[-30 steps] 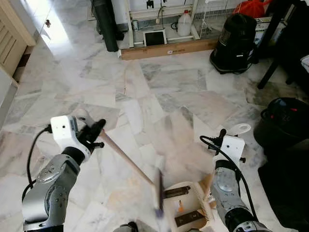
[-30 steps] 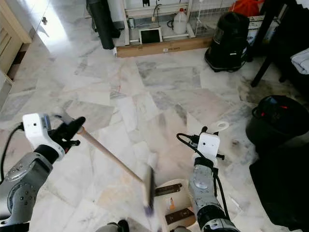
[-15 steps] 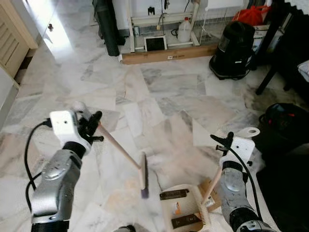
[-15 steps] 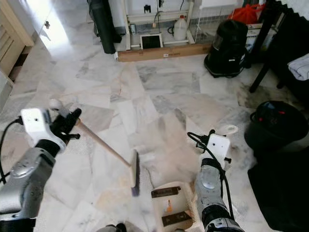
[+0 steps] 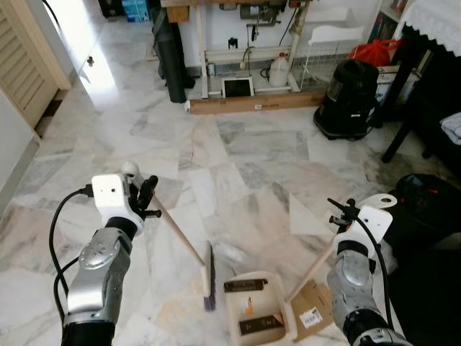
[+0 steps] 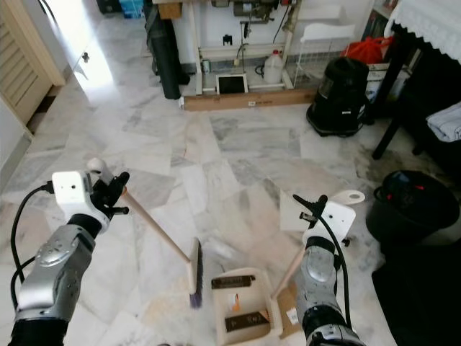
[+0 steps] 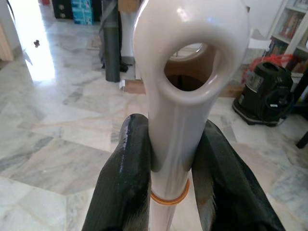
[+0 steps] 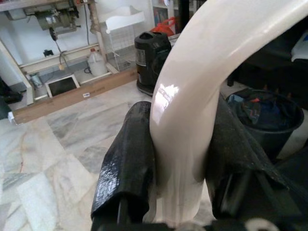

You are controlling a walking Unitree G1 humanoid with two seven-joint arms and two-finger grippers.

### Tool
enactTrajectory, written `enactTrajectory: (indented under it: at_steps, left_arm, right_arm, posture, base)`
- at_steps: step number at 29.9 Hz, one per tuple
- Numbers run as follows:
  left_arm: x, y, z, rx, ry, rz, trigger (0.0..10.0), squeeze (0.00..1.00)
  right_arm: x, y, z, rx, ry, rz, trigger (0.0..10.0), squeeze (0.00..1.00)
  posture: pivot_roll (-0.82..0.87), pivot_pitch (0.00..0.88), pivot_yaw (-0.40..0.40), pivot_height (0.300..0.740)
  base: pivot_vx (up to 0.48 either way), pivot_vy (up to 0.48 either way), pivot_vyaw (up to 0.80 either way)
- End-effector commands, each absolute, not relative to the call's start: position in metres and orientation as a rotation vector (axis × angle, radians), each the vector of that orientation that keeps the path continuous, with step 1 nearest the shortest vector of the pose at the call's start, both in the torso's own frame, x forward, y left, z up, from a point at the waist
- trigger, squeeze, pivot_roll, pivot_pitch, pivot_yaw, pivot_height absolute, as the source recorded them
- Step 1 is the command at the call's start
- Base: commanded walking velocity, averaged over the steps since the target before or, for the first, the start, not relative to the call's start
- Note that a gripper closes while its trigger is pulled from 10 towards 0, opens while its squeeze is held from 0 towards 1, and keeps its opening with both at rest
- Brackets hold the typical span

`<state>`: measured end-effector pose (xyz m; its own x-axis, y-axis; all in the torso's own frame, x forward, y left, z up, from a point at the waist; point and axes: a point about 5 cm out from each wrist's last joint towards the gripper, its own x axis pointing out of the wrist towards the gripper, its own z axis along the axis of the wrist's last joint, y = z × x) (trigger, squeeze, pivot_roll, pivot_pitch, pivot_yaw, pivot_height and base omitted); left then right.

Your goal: Sweep floor

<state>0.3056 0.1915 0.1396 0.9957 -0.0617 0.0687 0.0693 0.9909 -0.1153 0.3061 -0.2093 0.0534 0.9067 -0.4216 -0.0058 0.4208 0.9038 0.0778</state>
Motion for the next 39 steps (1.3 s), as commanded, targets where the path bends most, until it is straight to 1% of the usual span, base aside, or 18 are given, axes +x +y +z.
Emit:
enactTrajectory:
  at_steps: [1, 14, 19, 23, 26, 32, 37, 39]
  left_arm:
    - [0.310, 0.190, 0.150, -0.108, -0.128, -0.068, 10.0, 0.00]
    - [0.315, 0.189, 0.145, -0.099, -0.138, -0.076, 10.0, 0.00]
    - [0.315, 0.185, 0.141, -0.098, -0.116, -0.109, 10.0, 0.00]
    - [0.316, 0.182, 0.139, -0.097, -0.115, -0.124, 10.0, 0.00]
    - [0.316, 0.182, 0.139, -0.099, -0.117, -0.125, 10.0, 0.00]
    - [0.316, 0.181, 0.137, -0.103, -0.113, -0.132, 10.0, 0.00]
    - [0.316, 0.180, 0.135, -0.103, -0.111, -0.132, 10.0, 0.00]
    - [0.316, 0.178, 0.134, -0.098, -0.109, -0.136, 10.0, 0.00]
  right_arm:
    - [0.305, -0.214, 0.056, 0.084, -0.034, -0.444, 10.0, 0.00]
    - [0.295, -0.217, 0.045, 0.065, 0.001, -0.432, 10.0, 0.00]
    - [0.292, -0.220, 0.043, 0.056, 0.008, -0.443, 10.0, 0.00]
    - [0.290, -0.224, 0.040, 0.001, 0.039, -0.461, 10.0, 0.00]
    - [0.291, -0.225, 0.043, -0.045, 0.026, -0.442, 10.0, 0.00]
    - [0.293, -0.231, 0.055, -0.036, -0.042, -0.457, 10.0, 0.00]
    - [0.284, -0.238, 0.063, -0.027, -0.107, -0.494, 10.0, 0.00]
    - [0.276, -0.246, 0.066, -0.047, -0.130, -0.543, 10.0, 0.00]
  posture:
    - [0.05, 0.000, 0.039, 0.740]
    - [0.04, 0.000, 0.052, 0.740]
    - [0.04, 0.000, 0.053, 0.740]
    - [0.04, 0.000, 0.051, 0.740]
    - [0.04, 0.000, 0.046, 0.740]
    - [0.03, 0.000, 0.048, 0.740]
    - [0.02, 0.000, 0.052, 0.740]
    - [0.01, 0.000, 0.056, 0.740]
  base:
    - [0.000, 0.000, 0.00]
    - [0.000, 0.000, 0.00]
    - [0.000, 0.000, 0.00]
    - [0.000, 0.000, 0.00]
    - [0.000, 0.000, 0.00]
    - [0.000, 0.000, 0.00]
    - [0.000, 0.000, 0.00]
    - [0.000, 0.000, 0.00]
